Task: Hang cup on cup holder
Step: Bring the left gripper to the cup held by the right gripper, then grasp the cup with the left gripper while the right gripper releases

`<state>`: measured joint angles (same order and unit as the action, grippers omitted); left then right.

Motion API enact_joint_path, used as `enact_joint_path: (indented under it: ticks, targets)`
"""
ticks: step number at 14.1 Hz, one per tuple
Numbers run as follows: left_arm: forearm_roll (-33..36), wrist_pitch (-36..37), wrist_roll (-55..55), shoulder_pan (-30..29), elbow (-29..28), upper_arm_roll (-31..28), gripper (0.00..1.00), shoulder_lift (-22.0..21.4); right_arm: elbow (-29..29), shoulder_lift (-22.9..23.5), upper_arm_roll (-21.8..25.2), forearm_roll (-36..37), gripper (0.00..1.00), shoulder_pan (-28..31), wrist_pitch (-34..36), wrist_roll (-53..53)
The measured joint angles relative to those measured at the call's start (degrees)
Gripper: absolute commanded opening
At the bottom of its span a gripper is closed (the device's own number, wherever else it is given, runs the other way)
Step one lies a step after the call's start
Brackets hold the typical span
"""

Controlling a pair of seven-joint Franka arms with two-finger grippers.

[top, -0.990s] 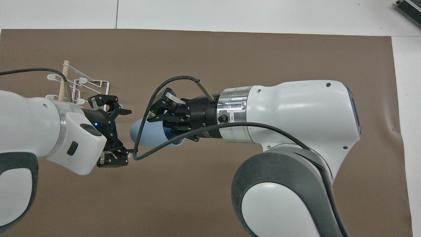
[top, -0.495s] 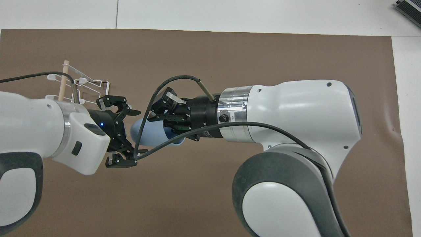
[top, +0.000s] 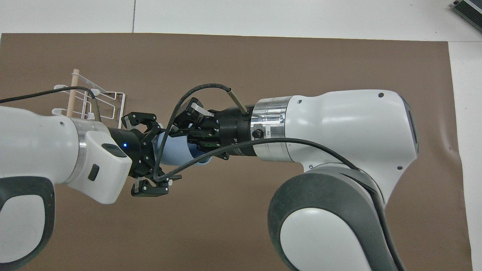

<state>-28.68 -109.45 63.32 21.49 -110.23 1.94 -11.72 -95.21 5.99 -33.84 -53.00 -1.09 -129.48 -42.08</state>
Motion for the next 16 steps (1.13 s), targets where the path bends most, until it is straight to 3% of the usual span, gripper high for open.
enact_joint_path:
  ticks: [9,10,11,12,13,16]
  targets:
    - [-4.5,-1.2,-2.7,-0.1,0.5,0.5,1.00,0.0,0.5,-0.1,0.0,0.0,0.00,0.2,0.9,-0.1]
    - [-4.9,-1.1,-2.7,-0.1,0.7,0.5,0.81,0.0,0.6,-0.1,0.0,0.0,0.00,0.2,1.1,-0.1]
    - [-5.1,-1.0,-2.7,-0.1,1.0,0.5,0.38,0.1,0.7,-0.1,0.0,0.0,0.00,0.2,1.1,-0.1]
    - [-5.1,-1.1,-2.8,-0.1,1.2,0.5,0.11,0.2,0.7,-0.2,0.0,0.0,0.00,0.2,1.4,-0.1]
    - [-5.2,-1.1,-2.8,-0.2,1.4,0.4,0.00,0.3,0.7,-0.3,0.0,0.0,0.00,0.3,1.6,-0.2]
    - [-5.2,-1.1,-2.8,-0.2,1.6,0.4,0.00,0.4,0.7,-0.4,0.0,0.0,0.00,0.4,1.7,-0.9]
